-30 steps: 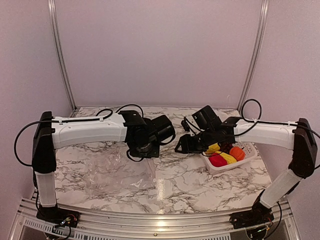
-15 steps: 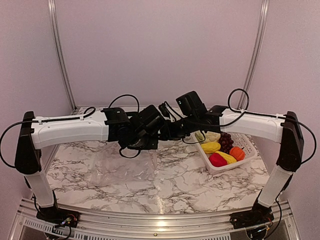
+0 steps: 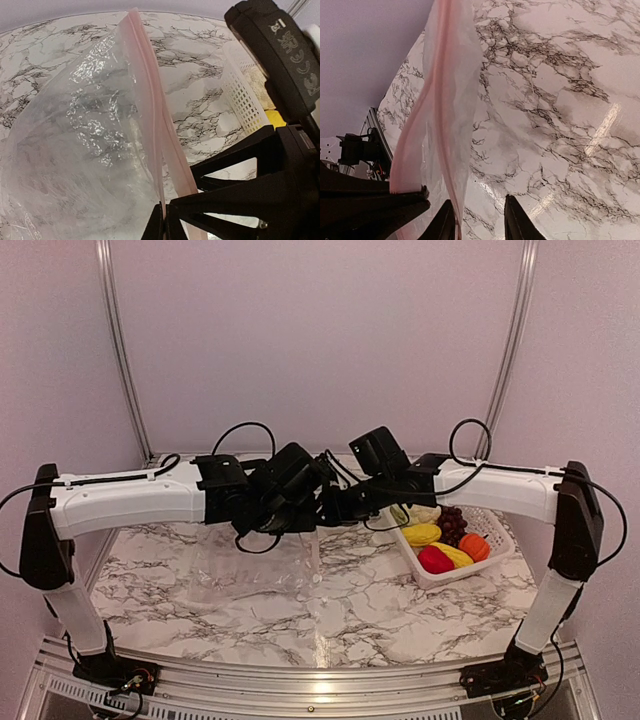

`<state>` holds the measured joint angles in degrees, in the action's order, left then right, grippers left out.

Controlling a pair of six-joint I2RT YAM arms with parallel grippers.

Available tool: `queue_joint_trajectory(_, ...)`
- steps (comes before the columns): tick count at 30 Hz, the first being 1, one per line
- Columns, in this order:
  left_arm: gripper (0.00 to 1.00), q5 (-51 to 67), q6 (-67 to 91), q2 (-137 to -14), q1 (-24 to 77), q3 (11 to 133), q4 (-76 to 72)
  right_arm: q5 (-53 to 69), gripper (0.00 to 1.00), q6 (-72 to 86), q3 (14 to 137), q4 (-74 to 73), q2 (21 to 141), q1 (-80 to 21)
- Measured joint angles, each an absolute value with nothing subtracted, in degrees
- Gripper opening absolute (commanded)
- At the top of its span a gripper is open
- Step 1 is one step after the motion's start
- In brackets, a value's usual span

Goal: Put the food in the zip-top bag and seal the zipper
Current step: Pass from the left arm to the right, then open the zipper food storage bag at the center of the board.

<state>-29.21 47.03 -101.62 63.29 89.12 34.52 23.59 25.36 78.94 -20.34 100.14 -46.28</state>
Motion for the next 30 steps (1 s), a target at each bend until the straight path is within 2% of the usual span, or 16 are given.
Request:
queue_joint_trajectory(1, 0.0, -29.15, 47.0, -101.47, 63.29, 89.1, 34.26, 23.55, 0.24, 25.41, 78.94, -20.4, 100.57, -46.28)
queue_joint_trajectory(5, 0.0, -29.08, 46.94, -100.99, 63.33, 89.06, 33.41, 22.94, 0.0, 25.63, 78.94, -20.82, 101.47, -46.19)
queue_joint_trajectory(15, 0.02, -36.32, 51.13, -98.5, 63.33, 89.06, 35.48, 9.47, 0.0, 26.11, 81.28, -25.36, 97.65, -45.41)
queue_joint_trajectory(17, 0.16, -36.67, 51.0, -97.58, 63.33, 88.86, 34.74, 7.9, 0.0, 26.22, 82.3, -25.61, 96.6, -45.41)
queue_joint_trajectory(19, 0.36, -35.77, 49.56, -96.05, 63.33, 87.13, 31.53, 6.85, 0.0, 26.33, 82.94, -25.54, 95.5, -45.6)
queue_joint_trajectory(21, 0.47, -34.2, 47.99, -94.76, 63.33, 85.19, 28.18, 6.04, 0.0, 26.35, 83.59, -25.61, 94.91, -46.09)
queue_joint_trajectory(24, 0.57, -32.4, 46.5, -94.67, 63.33, 84.64, 25.34, 4.97, 0.0, 26.35, 85.06, -25.85, 94.94, -46.96)
queue_joint_trajectory(30, 0.64, -30.92, 44.36, -94.7, 63.33, 84.66, 20.99, 3.75, 0.0, 26.33, 90.24, -27.44, 95.53, -48.47)
